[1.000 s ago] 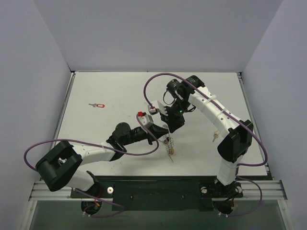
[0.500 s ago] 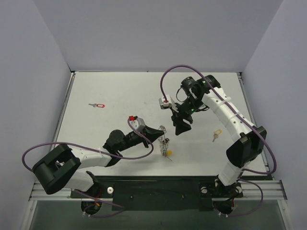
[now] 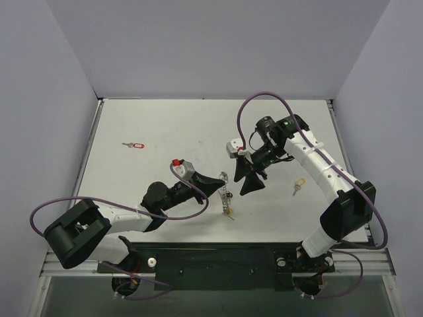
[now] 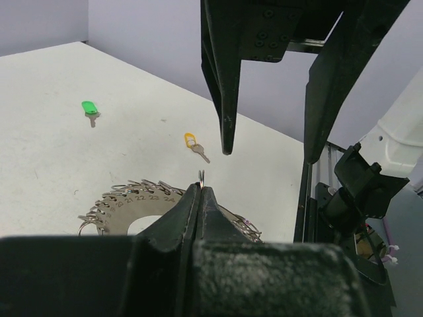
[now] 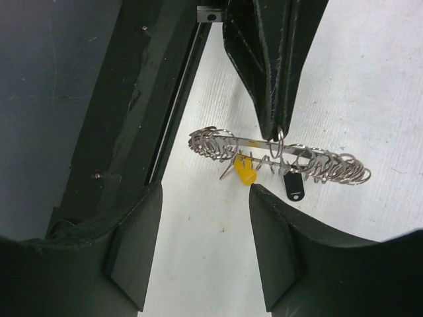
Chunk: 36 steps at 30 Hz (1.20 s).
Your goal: Put the keys on the keyring
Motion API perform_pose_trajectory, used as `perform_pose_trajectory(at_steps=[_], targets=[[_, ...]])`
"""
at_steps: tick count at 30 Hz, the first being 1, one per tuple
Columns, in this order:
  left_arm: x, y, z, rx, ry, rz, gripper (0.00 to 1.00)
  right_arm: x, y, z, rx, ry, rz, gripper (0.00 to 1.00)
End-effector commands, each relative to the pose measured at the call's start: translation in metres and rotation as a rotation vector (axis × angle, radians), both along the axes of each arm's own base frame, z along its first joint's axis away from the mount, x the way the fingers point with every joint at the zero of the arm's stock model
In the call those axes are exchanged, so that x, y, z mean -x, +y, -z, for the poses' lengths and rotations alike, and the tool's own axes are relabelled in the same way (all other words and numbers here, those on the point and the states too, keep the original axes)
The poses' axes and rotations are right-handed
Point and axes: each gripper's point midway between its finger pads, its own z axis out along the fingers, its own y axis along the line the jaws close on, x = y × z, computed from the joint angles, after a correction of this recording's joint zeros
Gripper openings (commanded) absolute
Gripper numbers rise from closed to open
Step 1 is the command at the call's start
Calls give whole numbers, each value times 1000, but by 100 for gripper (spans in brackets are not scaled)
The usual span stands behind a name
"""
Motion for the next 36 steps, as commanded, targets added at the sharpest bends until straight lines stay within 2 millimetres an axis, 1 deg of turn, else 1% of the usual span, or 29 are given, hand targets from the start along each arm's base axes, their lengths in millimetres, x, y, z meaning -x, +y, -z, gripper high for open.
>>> perform_pose_trajectory(at_steps=[1,8,11,19,29,32,34,36], targets=[[14,6,-75,248,-172,28,0,-5,15,-12,-84,48,-2,49],[13,3,-78,252,-184,33,0,-16,20,-6,-54,82,18,47],[13,3,-81,257,-191,31,0,-19,19,1,-33,92,25,46],[14,3,-84,262,-201,33,0,-19,24,7,-23,118,30,39],[14,3,-86,272,-203,36,0,-18,33,15,7,125,25,37],[14,3,-86,271,-203,34,0,-17,33,18,16,122,22,33],[14,3,-85,270,-203,31,0,-17,34,19,22,118,19,28],[14,4,-86,271,-207,28,0,-15,34,20,32,119,15,17]])
